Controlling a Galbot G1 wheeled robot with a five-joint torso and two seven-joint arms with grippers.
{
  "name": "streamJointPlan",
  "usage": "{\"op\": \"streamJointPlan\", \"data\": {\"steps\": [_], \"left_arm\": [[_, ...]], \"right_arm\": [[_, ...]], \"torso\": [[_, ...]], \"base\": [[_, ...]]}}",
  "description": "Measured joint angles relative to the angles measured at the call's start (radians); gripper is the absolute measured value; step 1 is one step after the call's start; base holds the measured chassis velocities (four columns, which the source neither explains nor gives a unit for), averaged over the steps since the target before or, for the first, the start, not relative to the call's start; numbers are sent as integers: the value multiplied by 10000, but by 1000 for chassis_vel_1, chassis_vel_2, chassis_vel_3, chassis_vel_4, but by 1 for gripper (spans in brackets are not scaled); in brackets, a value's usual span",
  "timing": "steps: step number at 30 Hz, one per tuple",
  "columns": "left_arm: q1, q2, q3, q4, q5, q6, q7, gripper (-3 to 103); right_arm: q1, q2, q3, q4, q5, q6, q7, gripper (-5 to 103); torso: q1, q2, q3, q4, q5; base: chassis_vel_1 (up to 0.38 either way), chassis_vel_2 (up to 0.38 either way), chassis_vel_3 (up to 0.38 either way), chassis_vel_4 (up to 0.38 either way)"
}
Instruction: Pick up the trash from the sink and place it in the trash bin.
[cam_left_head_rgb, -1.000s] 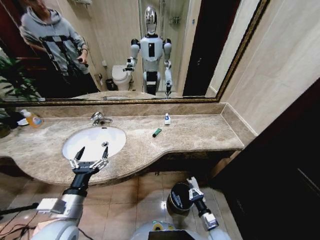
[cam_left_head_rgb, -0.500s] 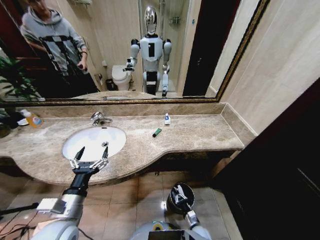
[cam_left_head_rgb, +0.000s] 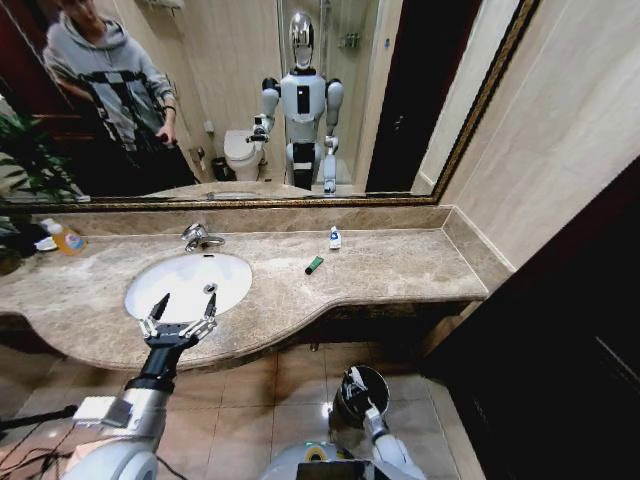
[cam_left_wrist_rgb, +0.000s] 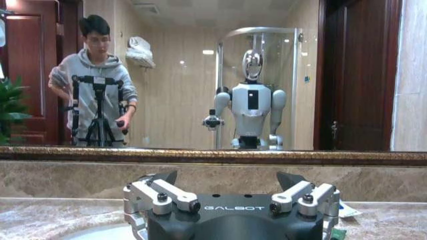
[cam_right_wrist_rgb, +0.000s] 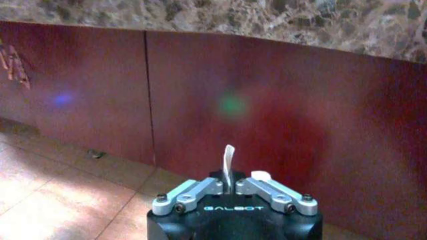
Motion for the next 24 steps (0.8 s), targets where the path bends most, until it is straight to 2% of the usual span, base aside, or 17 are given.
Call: {"op": "streamJointPlan", "data": {"steps": [1, 3, 5, 7, 8, 11, 12, 13, 15, 16, 17, 20, 21, 23, 24], "left_arm": [[0, 0, 0, 0, 0, 0, 0, 100], [0, 0, -1, 0, 1, 0, 1, 100], [0, 0, -1, 0, 1, 0, 0, 100], [0, 0, 0, 0, 1, 0, 0, 100], [0, 0, 0, 0, 1, 0, 0, 100], [0, 0, 0, 0, 0, 0, 0, 100], [0, 0, 0, 0, 0, 0, 0, 100], [0, 0, -1, 0, 0, 0, 0, 100], [0, 0, -1, 0, 0, 0, 0, 100], [0, 0, -1, 0, 1, 0, 0, 100], [0, 0, 0, 0, 1, 0, 0, 100], [0, 0, 0, 0, 1, 0, 0, 100], [0, 0, 0, 0, 1, 0, 0, 100], [0, 0, 0, 0, 0, 0, 0, 100], [0, 0, -1, 0, 0, 0, 0, 100]], "right_arm": [[0, 0, 0, 0, 0, 0, 0, 8], [166, -48, 29, -270, 80, 58, -16, 19], [241, -64, 76, -375, 81, 114, -31, 19], [339, -110, 137, -495, 85, 211, -38, 30], [339, -110, 137, -495, 85, 211, -38, 30], [282, -268, 160, -610, 196, 347, -40, 46], [282, -268, 160, -610, 196, 347, -40, 46], [216, -295, 159, -621, 232, 365, -40, 51], [163, -308, 158, -628, 249, 375, -25, 51], [117, -315, 155, -640, 260, 383, 9, 62], [50, -320, 147, -674, 276, 414, 149, 62], [-132, -261, 164, -721, 32, 511, 1154, 79], [-132, -261, 164, -721, 32, 511, 1154, 79], [-386, -211, 310, -391, -364, 327, 1683, 90], [-480, -210, 320, -227, -349, 239, 1723, 90]], "torso": [[0, 0, 0, 0, 0], [0, 0, 0, 0, 0], [0, 0, 0, 0, 1], [0, 0, 0, 0, 1], [0, 0, 0, 0, 1], [0, 0, 0, 0, 1], [0, 0, 0, 0, 1], [0, 0, -1, 0, 1], [0, 0, 0, 0, 1], [0, 0, 0, 0, 1], [0, 0, 0, -1, 1], [0, 0, -1, 0, 3], [0, 0, -1, 0, 3], [0, 0, -1, -1, 2], [0, 0, -1, 0, 2]], "base": [[0, 0, 0, 0], [0, 0, 0, 0], [0, 0, 0, 0], [0, 0, 0, 0], [0, 0, 0, 0], [0, 0, 0, 0], [0, 0, 0, 0], [0, 0, 0, 0], [0, 0, 0, 0], [0, 0, 0, 0], [0, 0, 0, 0], [0, 0, 0, 0], [0, 0, 0, 0], [0, 0, 0, 0], [0, 0, 0, 0]]}}
